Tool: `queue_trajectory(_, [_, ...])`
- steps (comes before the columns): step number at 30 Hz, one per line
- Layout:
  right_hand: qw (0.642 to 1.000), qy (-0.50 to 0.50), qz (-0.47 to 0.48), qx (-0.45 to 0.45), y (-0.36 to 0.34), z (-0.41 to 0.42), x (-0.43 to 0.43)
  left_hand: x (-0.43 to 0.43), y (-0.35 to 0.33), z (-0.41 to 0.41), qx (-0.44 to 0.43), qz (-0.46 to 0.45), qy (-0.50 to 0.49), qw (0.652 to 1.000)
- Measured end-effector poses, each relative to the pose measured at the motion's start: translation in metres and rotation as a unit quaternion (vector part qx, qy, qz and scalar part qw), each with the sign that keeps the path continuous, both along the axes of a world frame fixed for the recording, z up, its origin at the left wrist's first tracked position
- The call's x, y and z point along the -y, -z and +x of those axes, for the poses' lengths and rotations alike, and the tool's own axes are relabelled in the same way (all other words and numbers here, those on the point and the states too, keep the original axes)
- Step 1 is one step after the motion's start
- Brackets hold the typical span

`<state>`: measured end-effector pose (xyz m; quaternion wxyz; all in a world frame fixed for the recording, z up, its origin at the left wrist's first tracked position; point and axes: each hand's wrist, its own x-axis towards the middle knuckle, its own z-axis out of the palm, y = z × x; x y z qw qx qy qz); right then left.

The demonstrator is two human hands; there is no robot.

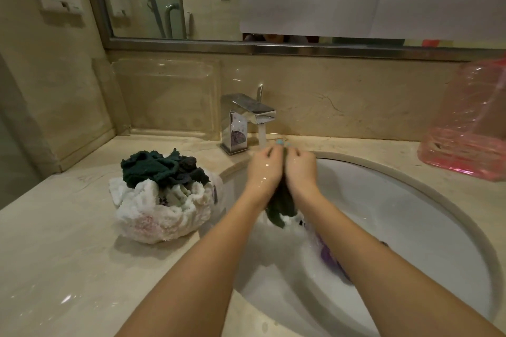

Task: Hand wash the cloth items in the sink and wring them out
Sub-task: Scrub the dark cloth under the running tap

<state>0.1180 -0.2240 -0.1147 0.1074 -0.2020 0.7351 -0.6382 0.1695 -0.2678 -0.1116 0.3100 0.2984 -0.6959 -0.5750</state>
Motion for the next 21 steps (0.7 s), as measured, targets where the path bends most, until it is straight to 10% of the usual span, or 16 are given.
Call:
queue_trajectory(4, [0.985, -0.088, 0.012, -0.146, -0.009, 0.038, 0.010, 0.035, 0.014, 0.006, -0.019, 0.102, -0.061, 0.993])
queue_trajectory(11, [0.998, 0.034, -0.037, -0.044, 0.005, -0.007, -0.009, -0.025, -0.007, -0.006, -0.037, 0.009, -0.004, 0.999])
queue_trajectory(21, [0.985, -0.046, 0.011, -0.168, -0.005, 0.011, 0.008, 0.015, 0.000, 0.009, -0.083, 0.110, -0.028, 0.990])
